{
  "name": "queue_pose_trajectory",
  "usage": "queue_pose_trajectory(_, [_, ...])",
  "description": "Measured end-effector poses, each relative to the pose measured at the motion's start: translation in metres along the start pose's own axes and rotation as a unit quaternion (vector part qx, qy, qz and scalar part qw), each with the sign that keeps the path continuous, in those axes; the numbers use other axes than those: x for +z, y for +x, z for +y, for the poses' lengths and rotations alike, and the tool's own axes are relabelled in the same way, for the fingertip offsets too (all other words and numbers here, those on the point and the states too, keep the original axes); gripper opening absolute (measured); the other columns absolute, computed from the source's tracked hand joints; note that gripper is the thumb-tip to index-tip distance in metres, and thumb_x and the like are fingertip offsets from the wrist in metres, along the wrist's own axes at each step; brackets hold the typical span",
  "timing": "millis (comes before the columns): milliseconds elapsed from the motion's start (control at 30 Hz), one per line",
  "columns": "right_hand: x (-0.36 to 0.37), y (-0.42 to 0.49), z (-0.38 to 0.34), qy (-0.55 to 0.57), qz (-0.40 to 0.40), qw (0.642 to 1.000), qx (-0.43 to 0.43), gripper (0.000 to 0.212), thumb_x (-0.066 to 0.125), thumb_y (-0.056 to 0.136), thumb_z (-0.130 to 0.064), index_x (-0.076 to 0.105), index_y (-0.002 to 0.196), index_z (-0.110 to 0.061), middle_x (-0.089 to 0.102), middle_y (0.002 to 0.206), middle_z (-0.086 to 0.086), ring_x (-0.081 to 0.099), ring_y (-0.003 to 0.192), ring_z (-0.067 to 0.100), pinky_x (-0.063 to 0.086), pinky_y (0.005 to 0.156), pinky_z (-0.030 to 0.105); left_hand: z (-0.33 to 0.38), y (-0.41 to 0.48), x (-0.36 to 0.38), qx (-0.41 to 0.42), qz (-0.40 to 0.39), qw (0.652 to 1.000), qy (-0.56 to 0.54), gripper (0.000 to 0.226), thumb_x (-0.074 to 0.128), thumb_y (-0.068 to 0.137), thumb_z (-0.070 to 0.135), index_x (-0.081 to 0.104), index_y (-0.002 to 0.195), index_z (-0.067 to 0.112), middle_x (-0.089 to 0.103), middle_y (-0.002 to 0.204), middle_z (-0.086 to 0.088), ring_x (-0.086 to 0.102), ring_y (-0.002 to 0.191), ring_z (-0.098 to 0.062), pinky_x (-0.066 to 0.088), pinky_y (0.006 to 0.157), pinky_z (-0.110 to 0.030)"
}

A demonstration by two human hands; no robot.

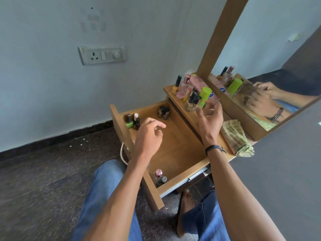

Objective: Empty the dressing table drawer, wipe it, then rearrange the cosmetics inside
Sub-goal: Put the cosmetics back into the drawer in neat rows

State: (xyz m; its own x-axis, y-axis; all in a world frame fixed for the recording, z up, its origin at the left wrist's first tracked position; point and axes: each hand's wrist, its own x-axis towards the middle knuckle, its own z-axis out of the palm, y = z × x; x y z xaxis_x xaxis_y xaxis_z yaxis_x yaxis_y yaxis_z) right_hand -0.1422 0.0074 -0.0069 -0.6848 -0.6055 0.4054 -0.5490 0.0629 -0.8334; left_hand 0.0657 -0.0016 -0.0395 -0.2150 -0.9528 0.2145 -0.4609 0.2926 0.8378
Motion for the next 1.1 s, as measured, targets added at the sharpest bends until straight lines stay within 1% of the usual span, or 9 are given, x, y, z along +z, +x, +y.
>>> queue_pose_trajectory(67, [0.006,0.001,-0.003,-0.014,-0.018,0.999,-0.028,0.035,0.078,0.086,-0.029,0.06,0.114,-0.016,0.061,0.11,-0.002,0.056,0.074,-0.007,0.041,0.067,0.007,-0.001,0.0,0.001,0.001,-0.012,1.0,0.01,0.027,0.063,0.091,0.004,0.071,0.096,0.029,0.056,0.107,0.014,0.058,0.097,-0.005,0.051,0.075,-0.019])
queue_pose_trajectory(133, [0.011,0.001,-0.005,-0.03,-0.03,0.998,-0.042,0.041,0.078,0.086,-0.036,0.059,0.118,-0.02,0.057,0.115,-0.005,0.058,0.072,-0.007,0.043,0.066,0.014,-0.002,0.0,0.002,0.0,-0.015,1.0,0.011,0.026,0.063,0.091,0.005,0.071,0.096,0.029,0.056,0.107,0.015,0.058,0.097,-0.005,0.051,0.075,-0.018])
queue_pose_trajectory(200, [0.015,0.003,-0.004,-0.048,-0.041,0.997,-0.054,0.046,0.077,0.086,-0.041,0.057,0.124,-0.024,0.054,0.121,-0.004,0.06,0.074,-0.001,0.044,0.066,0.018,-0.003,0.0,0.001,-0.002,-0.016,1.0,0.012,0.025,0.063,0.092,0.006,0.07,0.096,0.03,0.056,0.108,0.015,0.058,0.097,-0.004,0.05,0.072,-0.016])
queue_pose_trajectory(333, [0.02,0.005,-0.001,-0.087,-0.061,0.992,-0.065,0.057,0.074,0.086,-0.048,0.05,0.135,-0.029,0.045,0.138,0.001,0.064,0.098,0.02,0.05,0.075,0.031,-0.004,0.001,0.001,0.002,-0.019,1.0,0.017,0.025,0.065,0.091,0.006,0.069,0.095,0.03,0.057,0.109,0.013,0.059,0.096,-0.006,0.053,0.073,-0.019])
queue_pose_trajectory(467, [0.02,0.008,0.0,-0.096,-0.068,0.992,-0.046,0.061,0.075,0.086,-0.051,0.051,0.138,-0.032,0.043,0.134,0.0,0.059,0.095,0.016,0.046,0.075,0.027,-0.004,0.001,0.003,-0.005,-0.031,0.999,0.024,0.023,0.065,0.093,0.008,0.069,0.097,0.03,0.056,0.109,0.015,0.059,0.098,-0.005,0.045,0.067,-0.009])
queue_pose_trajectory(667, [0.022,0.01,0.006,-0.096,-0.064,0.992,-0.043,0.056,0.075,0.086,-0.049,0.052,0.134,-0.033,0.043,0.131,0.0,0.063,0.103,0.021,0.055,0.081,0.034,-0.006,0.002,0.005,-0.01,-0.033,0.999,0.023,0.019,0.066,0.094,0.01,0.07,0.1,0.028,0.058,0.116,0.012,0.059,0.101,-0.006,0.045,0.066,-0.008])
queue_pose_trajectory(900, [0.02,0.007,0.004,-0.057,-0.049,0.997,-0.025,0.045,0.071,0.085,-0.03,0.055,0.127,-0.027,0.043,0.13,-0.001,0.066,0.09,0.024,0.055,0.081,0.038,-0.004,0.009,0.008,-0.023,-0.031,0.999,-0.01,0.027,0.065,0.094,0.008,0.068,0.115,0.026,0.06,0.118,0.01,0.061,0.1,-0.005,0.051,0.074,-0.014])
queue_pose_trajectory(1000, [0.018,0.006,0.002,-0.033,-0.035,0.999,-0.024,0.04,0.067,0.084,-0.024,0.057,0.122,-0.02,0.043,0.123,-0.006,0.064,0.085,0.024,0.052,0.079,0.037,0.01,0.024,0.019,-0.016,-0.046,0.999,0.008,0.04,0.064,0.094,0.009,0.061,0.131,0.025,0.06,0.127,0.008,0.061,0.103,-0.007,0.055,0.078,-0.022])
queue_pose_trajectory(1100, [0.017,0.006,0.004,-0.013,-0.01,0.999,-0.027,0.031,0.068,0.083,-0.021,0.059,0.112,-0.016,0.049,0.116,-0.005,0.061,0.088,0.021,0.052,0.08,0.039,0.03,0.049,0.036,-0.001,-0.085,0.996,0.012,0.058,0.064,0.092,0.008,0.048,0.146,0.02,0.054,0.141,0.003,0.059,0.113,-0.012,0.054,0.091,-0.03])
